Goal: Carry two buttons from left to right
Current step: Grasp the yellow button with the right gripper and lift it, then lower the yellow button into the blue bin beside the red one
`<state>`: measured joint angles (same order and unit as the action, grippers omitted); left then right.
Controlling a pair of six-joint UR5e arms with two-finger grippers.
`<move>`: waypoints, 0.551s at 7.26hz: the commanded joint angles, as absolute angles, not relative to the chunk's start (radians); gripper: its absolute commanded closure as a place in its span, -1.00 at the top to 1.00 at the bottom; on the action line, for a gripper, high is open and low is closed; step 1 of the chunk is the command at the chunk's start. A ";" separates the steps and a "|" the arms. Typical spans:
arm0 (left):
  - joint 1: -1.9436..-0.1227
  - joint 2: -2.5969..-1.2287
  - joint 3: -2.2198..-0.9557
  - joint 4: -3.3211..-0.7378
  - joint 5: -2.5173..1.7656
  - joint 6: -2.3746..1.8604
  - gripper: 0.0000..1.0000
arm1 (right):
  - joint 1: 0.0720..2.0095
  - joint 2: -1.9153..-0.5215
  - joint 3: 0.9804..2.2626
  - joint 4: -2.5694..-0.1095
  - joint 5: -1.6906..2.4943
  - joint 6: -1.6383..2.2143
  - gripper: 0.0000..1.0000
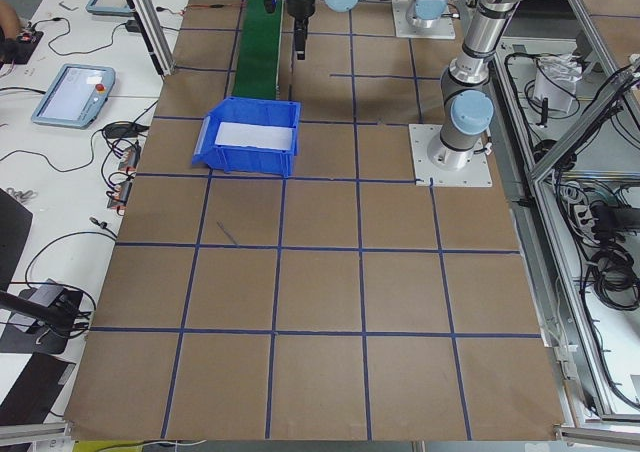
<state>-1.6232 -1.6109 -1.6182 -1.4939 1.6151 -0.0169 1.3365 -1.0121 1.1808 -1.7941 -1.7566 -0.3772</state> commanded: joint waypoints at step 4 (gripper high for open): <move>-1.624 -1.608 -1.620 -1.494 1.615 -0.017 1.00 | 1.024 -0.985 1.183 -1.853 -1.685 -0.642 -0.73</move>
